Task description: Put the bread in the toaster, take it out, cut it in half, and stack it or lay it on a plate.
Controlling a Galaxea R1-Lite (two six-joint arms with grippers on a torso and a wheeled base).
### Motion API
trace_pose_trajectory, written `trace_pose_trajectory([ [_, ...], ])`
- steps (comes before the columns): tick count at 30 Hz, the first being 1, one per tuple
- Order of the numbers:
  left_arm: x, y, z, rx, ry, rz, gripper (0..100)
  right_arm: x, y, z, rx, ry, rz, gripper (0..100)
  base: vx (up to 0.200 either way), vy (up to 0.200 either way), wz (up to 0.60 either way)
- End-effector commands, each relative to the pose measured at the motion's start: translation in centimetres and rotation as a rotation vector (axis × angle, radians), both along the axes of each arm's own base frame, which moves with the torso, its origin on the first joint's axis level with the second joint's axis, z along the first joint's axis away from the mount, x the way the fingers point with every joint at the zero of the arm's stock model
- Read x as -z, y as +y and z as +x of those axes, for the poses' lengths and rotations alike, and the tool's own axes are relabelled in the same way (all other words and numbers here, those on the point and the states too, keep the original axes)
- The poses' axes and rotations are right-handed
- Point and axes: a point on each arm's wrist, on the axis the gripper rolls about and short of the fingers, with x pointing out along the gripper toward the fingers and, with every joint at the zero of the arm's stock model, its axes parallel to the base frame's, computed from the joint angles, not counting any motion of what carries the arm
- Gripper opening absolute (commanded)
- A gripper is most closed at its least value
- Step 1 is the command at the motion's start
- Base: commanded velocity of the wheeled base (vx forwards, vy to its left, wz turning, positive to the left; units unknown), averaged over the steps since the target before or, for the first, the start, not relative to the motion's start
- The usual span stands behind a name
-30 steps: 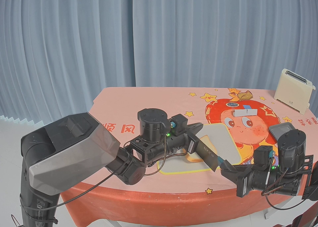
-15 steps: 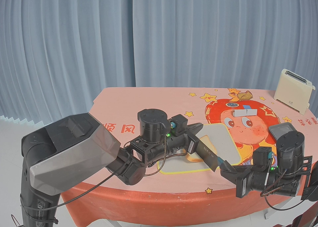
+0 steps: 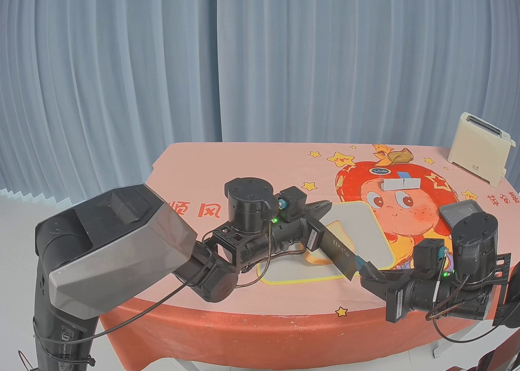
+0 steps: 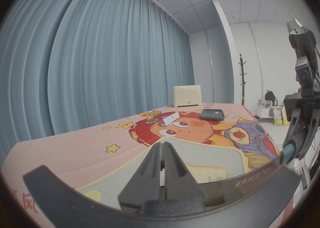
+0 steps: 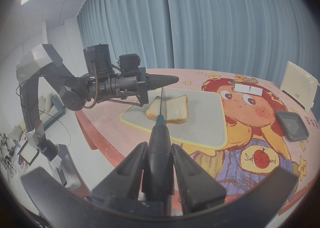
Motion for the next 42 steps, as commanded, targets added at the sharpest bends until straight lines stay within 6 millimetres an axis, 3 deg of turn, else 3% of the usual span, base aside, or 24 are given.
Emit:
trace_pose_trajectory([
  [1, 0.6, -0.4, -0.6, 0.015, 0.016, 0.014, 0, -1.0, -0.5, -0.3, 0.007, -0.036, 0.03, 0, 0.0, 0.0, 0.0],
  [9, 0.3, -0.5, -0.5, 0.015, 0.007, 0.006, 0, -0.5, -0.4, -0.1, 0.008, -0.018, 0.015, 0, 0.0, 0.0, 0.0],
  [24, -3.2, -0.1, -0.5, 0.007, -0.059, -0.055, 0, -0.2, -0.2, 0.1, 0.008, -0.01, 0.008, 0, 0.0, 0.0, 0.0],
  [39, -2.1, 0.5, -0.1, -0.008, -0.035, -0.032, 0, 0.0, -0.2, 0.1, 0.006, -0.008, 0.0, 0, 0.0, 0.0, 0.0],
  [42, -0.7, 0.4, 0.1, -0.009, -0.014, -0.012, 0, 0.0, -0.3, 0.0, 0.004, -0.004, -0.003, 0, 0.0, 0.0, 0.0],
])
